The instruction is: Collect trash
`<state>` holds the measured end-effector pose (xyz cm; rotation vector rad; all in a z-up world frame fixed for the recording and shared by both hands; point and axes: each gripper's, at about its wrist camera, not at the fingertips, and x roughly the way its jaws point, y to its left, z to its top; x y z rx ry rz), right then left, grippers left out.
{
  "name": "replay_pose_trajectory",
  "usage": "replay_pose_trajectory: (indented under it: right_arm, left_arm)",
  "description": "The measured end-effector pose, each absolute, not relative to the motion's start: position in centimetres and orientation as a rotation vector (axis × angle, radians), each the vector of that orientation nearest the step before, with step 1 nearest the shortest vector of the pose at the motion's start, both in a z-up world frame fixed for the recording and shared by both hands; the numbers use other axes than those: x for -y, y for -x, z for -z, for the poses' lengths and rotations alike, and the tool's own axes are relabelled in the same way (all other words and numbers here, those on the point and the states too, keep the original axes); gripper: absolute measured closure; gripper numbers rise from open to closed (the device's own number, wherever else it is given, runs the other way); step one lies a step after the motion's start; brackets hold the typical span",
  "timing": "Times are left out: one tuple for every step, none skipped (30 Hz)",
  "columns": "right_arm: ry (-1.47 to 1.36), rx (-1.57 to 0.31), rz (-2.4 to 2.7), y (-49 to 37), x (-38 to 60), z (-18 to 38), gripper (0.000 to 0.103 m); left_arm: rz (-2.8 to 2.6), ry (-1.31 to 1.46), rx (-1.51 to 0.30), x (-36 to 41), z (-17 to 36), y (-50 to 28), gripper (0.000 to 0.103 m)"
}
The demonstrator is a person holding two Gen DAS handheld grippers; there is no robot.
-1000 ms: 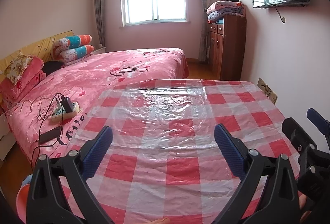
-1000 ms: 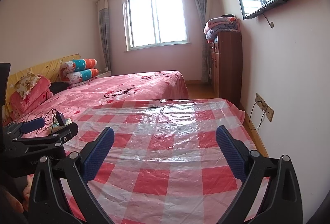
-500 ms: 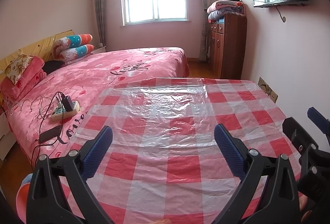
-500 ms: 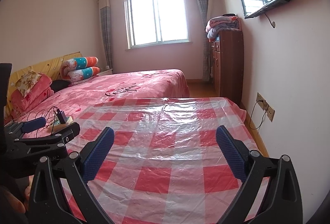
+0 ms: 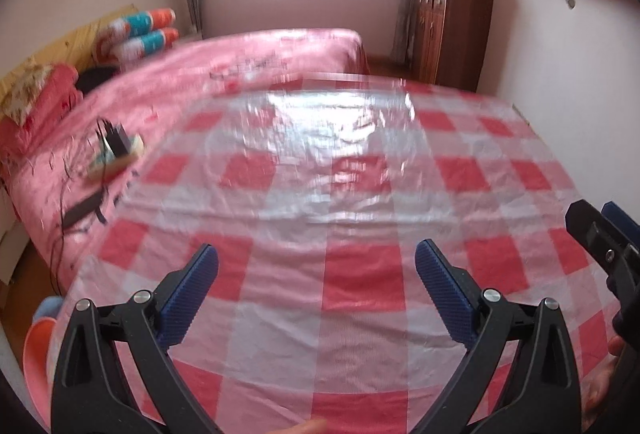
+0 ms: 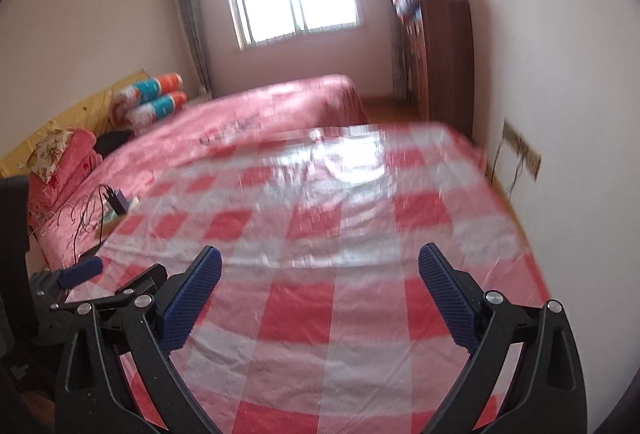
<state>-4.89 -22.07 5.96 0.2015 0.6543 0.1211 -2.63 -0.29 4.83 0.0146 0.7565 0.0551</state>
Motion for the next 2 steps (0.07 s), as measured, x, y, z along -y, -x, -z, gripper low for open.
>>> replay_pose_trajectory:
  right_arm:
    - [-0.202, -0.703, -0.108, 4.35, 22.05, -5.43, 0.006]
    - [-0.199, -0.736, -0.096, 3.99, 22.01, -4.95, 0.006]
  left_arm:
    - [-0.054, -0.015, -0.778, 0.34, -4.31, 2.39, 0.004]
    - [-0.056, -0.020, -0.803, 0.42, -3.79, 2.06, 0.004]
